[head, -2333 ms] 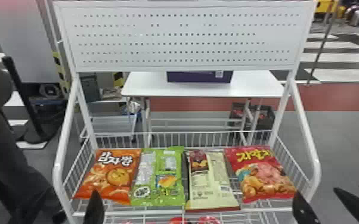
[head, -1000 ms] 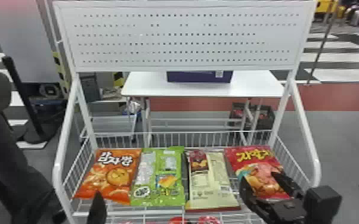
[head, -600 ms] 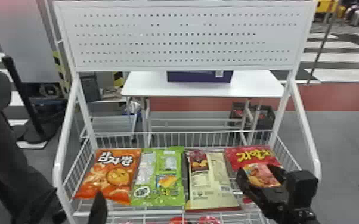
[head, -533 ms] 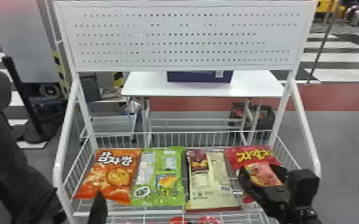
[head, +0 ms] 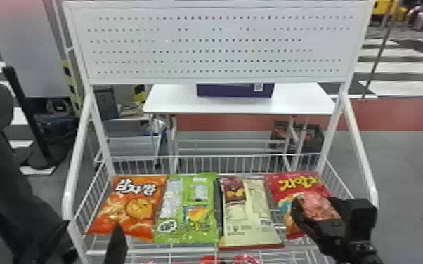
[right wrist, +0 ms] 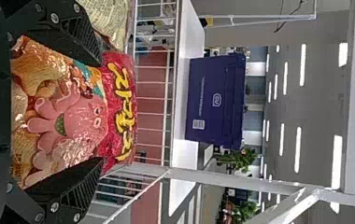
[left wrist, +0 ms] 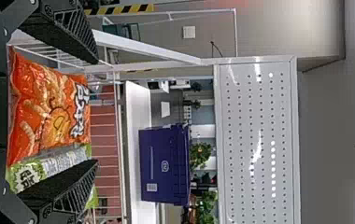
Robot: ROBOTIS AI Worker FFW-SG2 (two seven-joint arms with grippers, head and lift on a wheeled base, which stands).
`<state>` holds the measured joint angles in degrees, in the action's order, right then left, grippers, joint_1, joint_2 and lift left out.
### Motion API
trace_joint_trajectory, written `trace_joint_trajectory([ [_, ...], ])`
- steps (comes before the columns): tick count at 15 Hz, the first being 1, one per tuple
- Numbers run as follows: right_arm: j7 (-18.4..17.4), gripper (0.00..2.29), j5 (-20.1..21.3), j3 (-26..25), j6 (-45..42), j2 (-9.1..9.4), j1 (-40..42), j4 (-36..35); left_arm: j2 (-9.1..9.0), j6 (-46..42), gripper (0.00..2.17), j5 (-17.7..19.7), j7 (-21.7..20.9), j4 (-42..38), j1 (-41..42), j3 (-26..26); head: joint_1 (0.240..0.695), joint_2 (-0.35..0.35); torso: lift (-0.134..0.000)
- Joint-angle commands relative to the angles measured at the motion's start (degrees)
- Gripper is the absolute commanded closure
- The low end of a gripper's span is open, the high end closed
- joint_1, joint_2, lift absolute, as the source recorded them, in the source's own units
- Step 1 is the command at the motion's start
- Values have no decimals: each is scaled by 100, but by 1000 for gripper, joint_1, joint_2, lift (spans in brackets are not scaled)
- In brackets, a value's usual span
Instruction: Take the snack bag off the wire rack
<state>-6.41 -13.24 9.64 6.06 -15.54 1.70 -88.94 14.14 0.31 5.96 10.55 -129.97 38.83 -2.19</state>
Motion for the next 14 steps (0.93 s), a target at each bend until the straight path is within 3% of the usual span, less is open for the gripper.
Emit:
trace_joint_trajectory([
  [1,-54,191,5,2,252,-2,-56,70,1,0,134,1,0,15,-16,-1,499,0,0],
  [4,-54,451,-83,-59,621,-2,-29,61,1,0,134,45,0,86,-87,-1,499,0,0],
  [5,-45,765,-56,-68,744,-11,15,-18,-8,0,134,45,0,86,-95,-1,499,0,0],
  [6,-19,1281,-65,-94,797,-20,59,-106,1,0,134,45,0,86,-95,-1,499,0,0],
  [7,25,1568,-92,-147,814,-28,129,-211,9,0,134,45,0,86,-95,-1,499,0,0],
  [8,52,1683,-100,-156,849,-37,164,-308,9,0,134,45,0,86,-95,-1,499,0,0],
  [11,43,1703,-109,-165,849,-55,305,-598,18,0,134,45,9,59,-78,-9,499,0,0],
  [12,43,1868,-118,-165,849,-55,357,-703,18,0,134,45,9,59,-78,-9,499,0,0],
  [14,-27,1868,-127,-165,761,-81,463,-958,27,0,134,45,9,33,-60,-9,499,0,0],
])
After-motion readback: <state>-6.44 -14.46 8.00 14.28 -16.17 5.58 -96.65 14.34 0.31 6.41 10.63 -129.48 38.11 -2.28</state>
